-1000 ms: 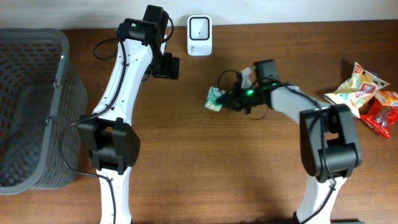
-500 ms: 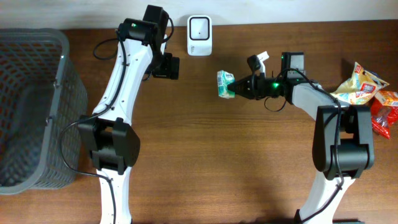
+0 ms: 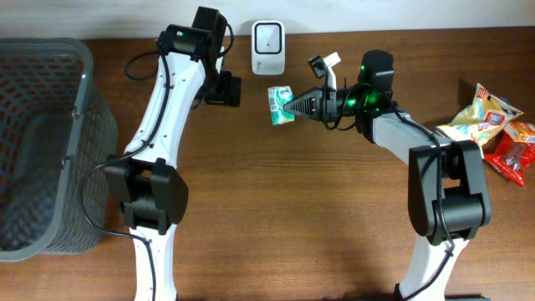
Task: Scan the item barcode
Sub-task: 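Lift the green pack and rotate it in the right gripper, then raise the green pack up to the scanner face, then carry the green pack to the far right pile and drop it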
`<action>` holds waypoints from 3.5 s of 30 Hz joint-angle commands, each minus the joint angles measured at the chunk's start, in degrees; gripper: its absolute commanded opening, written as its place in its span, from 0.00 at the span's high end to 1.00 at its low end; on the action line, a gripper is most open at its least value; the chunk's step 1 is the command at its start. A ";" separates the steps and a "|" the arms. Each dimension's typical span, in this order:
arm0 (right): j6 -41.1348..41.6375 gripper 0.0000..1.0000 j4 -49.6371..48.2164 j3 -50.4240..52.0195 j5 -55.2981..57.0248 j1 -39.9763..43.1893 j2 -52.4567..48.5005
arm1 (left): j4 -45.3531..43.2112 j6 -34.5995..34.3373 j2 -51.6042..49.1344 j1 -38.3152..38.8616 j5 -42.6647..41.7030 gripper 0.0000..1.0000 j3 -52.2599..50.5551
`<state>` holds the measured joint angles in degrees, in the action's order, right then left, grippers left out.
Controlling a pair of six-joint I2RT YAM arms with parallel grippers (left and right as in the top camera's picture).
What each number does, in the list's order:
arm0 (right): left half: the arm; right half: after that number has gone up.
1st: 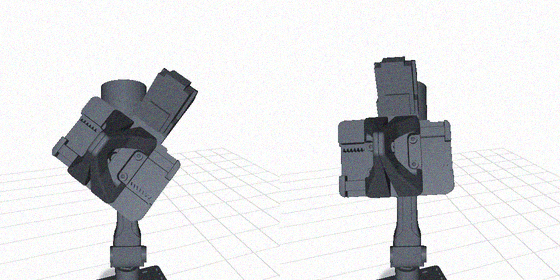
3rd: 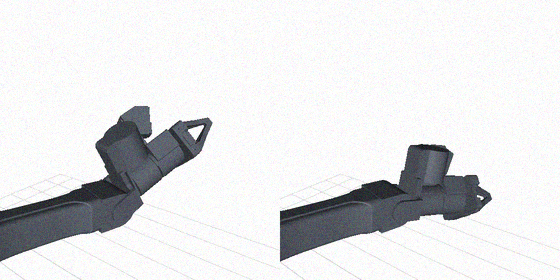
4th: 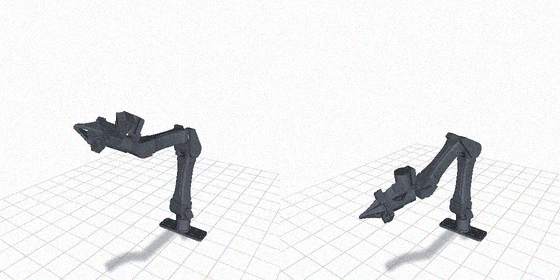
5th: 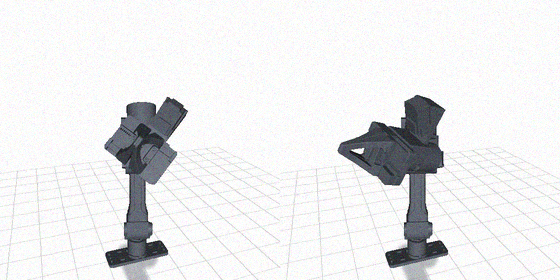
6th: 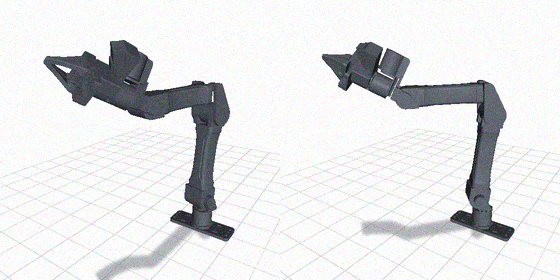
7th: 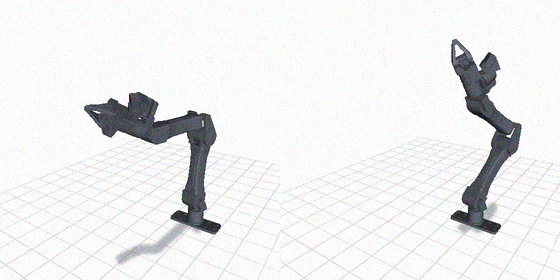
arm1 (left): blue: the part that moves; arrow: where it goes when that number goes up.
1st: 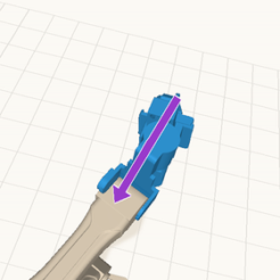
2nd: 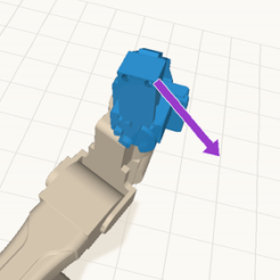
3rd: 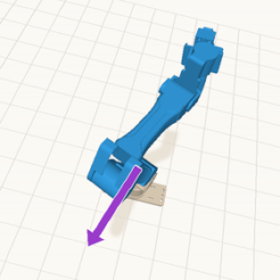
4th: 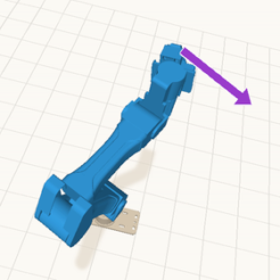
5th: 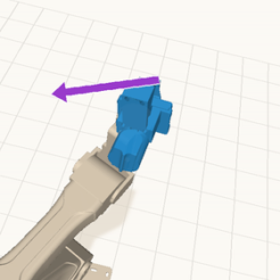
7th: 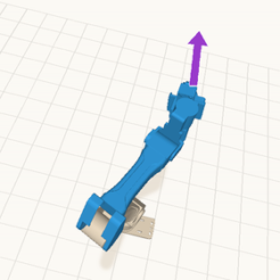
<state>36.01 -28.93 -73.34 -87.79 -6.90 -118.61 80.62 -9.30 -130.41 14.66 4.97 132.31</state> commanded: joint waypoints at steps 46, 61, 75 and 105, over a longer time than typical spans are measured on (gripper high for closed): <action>-50.14 0.96 42.10 -46.23 108.74 -14.97 -13.11 | 0.04 -0.50 -0.15 -0.04 0.46 0.01 0.26; -74.47 0.96 34.45 -46.07 93.18 -15.28 -20.68 | 0.04 -0.50 -0.15 -0.04 0.46 0.01 0.26; -53.83 0.96 33.22 -46.58 101.98 -10.95 -16.96 | 0.04 -0.50 -0.15 -0.04 0.46 0.01 0.26; -5.27 0.96 94.27 -44.83 115.38 36.26 -4.76 | 0.04 -0.50 -0.15 -0.04 0.46 0.01 0.26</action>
<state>29.80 63.79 -118.52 26.57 27.86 -123.07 80.62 -9.32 -130.41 14.66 4.97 132.31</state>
